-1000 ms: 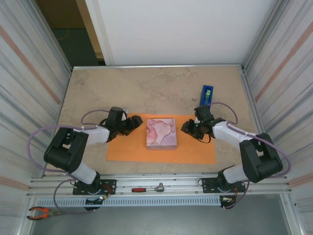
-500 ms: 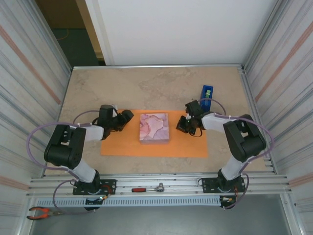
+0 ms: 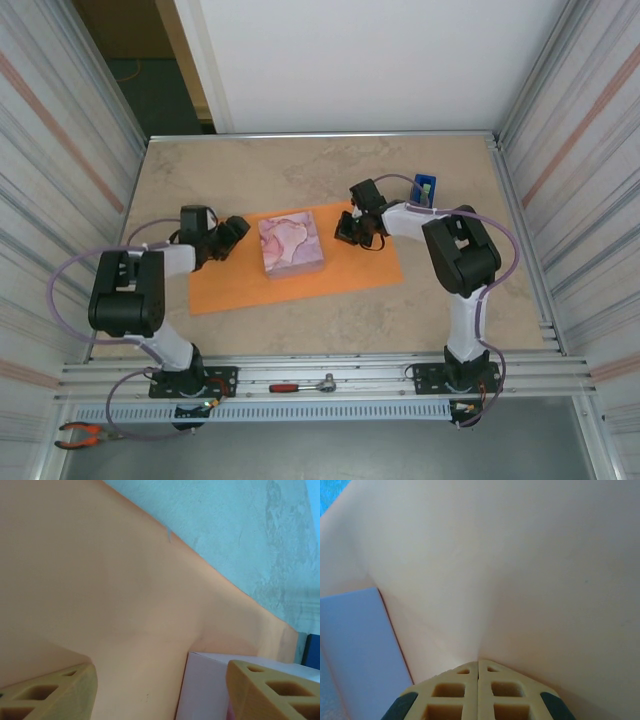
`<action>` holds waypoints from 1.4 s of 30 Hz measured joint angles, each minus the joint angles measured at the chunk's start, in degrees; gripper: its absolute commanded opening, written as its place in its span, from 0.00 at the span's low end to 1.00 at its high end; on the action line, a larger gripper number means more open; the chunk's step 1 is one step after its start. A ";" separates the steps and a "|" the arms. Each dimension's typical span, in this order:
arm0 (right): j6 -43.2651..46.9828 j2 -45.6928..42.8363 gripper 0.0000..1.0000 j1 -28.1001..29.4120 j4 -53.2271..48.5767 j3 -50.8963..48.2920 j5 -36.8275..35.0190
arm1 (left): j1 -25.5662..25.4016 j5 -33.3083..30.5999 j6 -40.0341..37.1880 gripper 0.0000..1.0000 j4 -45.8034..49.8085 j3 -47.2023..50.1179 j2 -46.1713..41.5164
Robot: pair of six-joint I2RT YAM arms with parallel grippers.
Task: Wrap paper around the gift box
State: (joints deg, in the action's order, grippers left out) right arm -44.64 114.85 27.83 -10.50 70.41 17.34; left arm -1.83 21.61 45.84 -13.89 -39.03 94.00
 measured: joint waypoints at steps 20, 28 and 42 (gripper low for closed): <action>3.26 -14.64 0.90 1.88 -1.90 -1.31 4.17 | -4.37 2.08 -8.24 0.74 11.06 -4.96 -10.95; 1.22 -13.20 0.85 6.01 -0.11 -1.73 4.17 | -9.68 4.59 -10.10 0.72 12.83 -2.14 -12.57; -1.51 -7.23 0.65 7.04 2.19 -1.73 5.57 | -10.19 7.56 -10.27 0.63 11.85 -0.66 -8.96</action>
State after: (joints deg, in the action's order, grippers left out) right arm -46.15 107.61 34.87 -8.32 68.69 22.92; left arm -12.01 29.17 35.57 -2.04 -39.68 85.03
